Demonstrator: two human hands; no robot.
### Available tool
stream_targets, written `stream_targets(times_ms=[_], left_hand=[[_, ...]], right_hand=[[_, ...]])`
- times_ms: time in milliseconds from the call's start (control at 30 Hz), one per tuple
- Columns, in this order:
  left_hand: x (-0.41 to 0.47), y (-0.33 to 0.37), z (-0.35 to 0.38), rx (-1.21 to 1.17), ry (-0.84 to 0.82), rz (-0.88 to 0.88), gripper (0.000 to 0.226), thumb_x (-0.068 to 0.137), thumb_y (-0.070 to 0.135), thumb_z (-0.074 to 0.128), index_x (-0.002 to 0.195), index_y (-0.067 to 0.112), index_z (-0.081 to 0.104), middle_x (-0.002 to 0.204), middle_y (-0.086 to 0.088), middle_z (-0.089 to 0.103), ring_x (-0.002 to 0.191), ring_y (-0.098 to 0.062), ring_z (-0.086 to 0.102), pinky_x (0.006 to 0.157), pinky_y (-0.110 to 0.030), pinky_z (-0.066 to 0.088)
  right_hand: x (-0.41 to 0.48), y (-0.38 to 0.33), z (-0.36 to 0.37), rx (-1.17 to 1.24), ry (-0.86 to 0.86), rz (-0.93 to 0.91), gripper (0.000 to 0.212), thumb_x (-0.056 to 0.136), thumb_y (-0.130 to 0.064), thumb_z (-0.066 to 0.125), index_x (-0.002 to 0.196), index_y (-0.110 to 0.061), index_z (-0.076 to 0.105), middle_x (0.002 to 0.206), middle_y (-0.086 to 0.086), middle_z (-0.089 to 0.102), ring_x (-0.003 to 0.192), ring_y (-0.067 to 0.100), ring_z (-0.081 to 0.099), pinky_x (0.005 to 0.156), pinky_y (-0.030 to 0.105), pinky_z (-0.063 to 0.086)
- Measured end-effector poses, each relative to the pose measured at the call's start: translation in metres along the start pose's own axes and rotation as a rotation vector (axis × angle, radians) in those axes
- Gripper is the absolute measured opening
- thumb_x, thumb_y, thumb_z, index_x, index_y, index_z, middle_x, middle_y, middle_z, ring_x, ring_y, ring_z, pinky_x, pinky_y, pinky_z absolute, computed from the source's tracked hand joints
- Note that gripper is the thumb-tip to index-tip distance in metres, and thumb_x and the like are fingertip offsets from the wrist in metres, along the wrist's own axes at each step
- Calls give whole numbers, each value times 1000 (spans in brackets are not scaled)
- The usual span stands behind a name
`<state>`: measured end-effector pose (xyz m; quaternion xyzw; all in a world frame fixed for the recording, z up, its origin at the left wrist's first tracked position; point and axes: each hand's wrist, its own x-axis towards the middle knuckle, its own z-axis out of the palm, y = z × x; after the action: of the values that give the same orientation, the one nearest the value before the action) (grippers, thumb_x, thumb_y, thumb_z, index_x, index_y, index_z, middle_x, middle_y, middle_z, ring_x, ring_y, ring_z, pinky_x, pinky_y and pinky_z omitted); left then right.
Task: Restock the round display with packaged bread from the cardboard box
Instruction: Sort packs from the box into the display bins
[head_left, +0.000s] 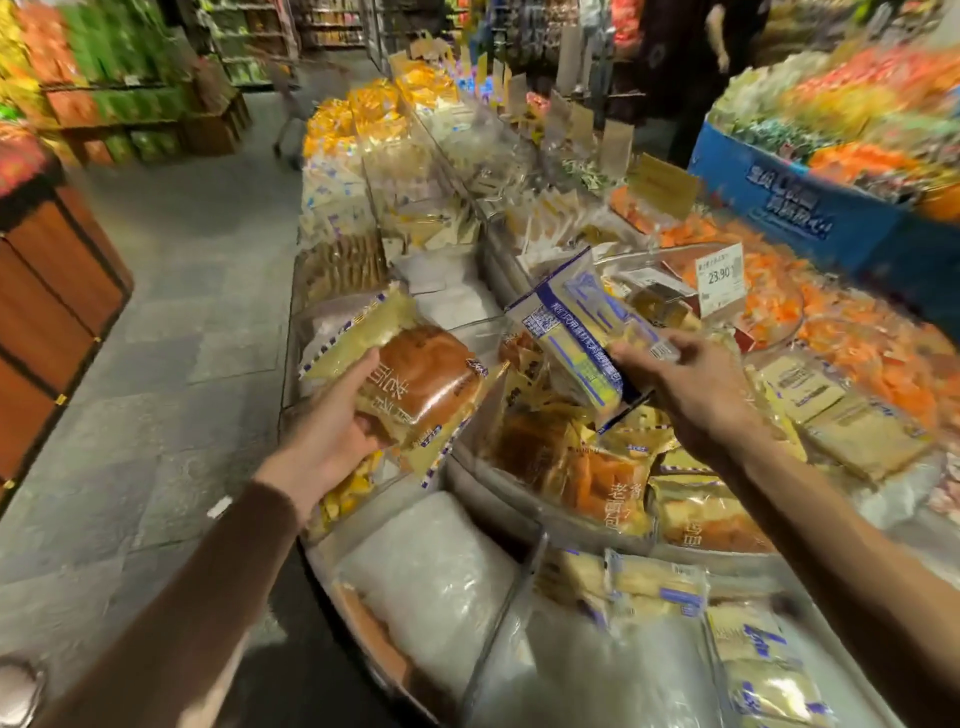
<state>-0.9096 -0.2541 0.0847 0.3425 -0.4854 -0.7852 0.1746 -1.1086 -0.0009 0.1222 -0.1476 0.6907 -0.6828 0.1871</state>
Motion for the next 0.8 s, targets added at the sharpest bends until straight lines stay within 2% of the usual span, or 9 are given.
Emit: stream_targets(times_ms=[100,167,300,400,500,533,633,700,800], left_hand=[[28,7,-2,-45,-27,-32,45,81,41,70,119,19,61,111,-8,73,115,-28,62,104,-55,43],[42,11,-2,-70,-71,-43,43,77,36,70,115,18,62,109,-10,71,111,-29,62,103,-55,43],[64,20,3,-73,-136,-48,38,72,29,70,107,18,61,100,-10,67,95,-26,62,77,-40,50],[85,31,-6,-74,-121,-20,37,80,27,71,113,14,61,97,-9,69,94,-27,62,75,-39,49],[117,40,-28,-51,-65,18,52,77,30,76,120,9,57,104,-11,69,95,-25,65,72,-39,54],[129,40,-36,-39,-25,14,64,74,33,79,126,7,52,111,-14,67,96,-25,66,70,-38,56],[157,39,-58,22,43,9,97,61,44,86,137,4,42,124,-18,63,103,-28,67,74,-39,56],[168,34,-63,74,42,-17,107,51,53,91,136,5,45,122,-16,66,104,-26,67,72,-35,54],[184,20,-55,90,64,-36,76,67,38,86,124,0,52,116,-17,68,103,-28,67,77,-38,55]], right_hand=[[6,4,18,6,79,17,50,65,-21,84,108,-4,64,128,12,64,109,25,68,102,46,51],[9,8,29,11,138,7,51,69,-18,83,114,-5,62,133,9,59,110,19,66,99,37,52],[11,8,47,44,163,-34,41,76,-9,78,111,-12,58,101,-10,63,73,-4,70,67,14,55],[16,-3,52,49,216,-40,60,70,-17,83,123,-5,58,110,-3,66,82,7,73,72,21,57],[19,-14,49,33,279,-62,95,48,-43,96,127,-4,61,127,9,65,104,17,70,89,36,57],[19,-16,47,29,298,-66,95,47,-44,96,127,-5,60,129,8,65,106,19,69,91,38,56],[19,-17,43,3,285,-73,47,64,-24,81,108,-15,67,117,5,70,94,13,73,79,28,59],[18,-18,41,-14,301,-69,37,66,-21,78,101,-19,67,113,4,71,94,15,73,83,33,59],[16,-17,39,-34,328,-52,53,64,-26,80,112,-8,67,119,9,69,103,21,71,98,49,53]])
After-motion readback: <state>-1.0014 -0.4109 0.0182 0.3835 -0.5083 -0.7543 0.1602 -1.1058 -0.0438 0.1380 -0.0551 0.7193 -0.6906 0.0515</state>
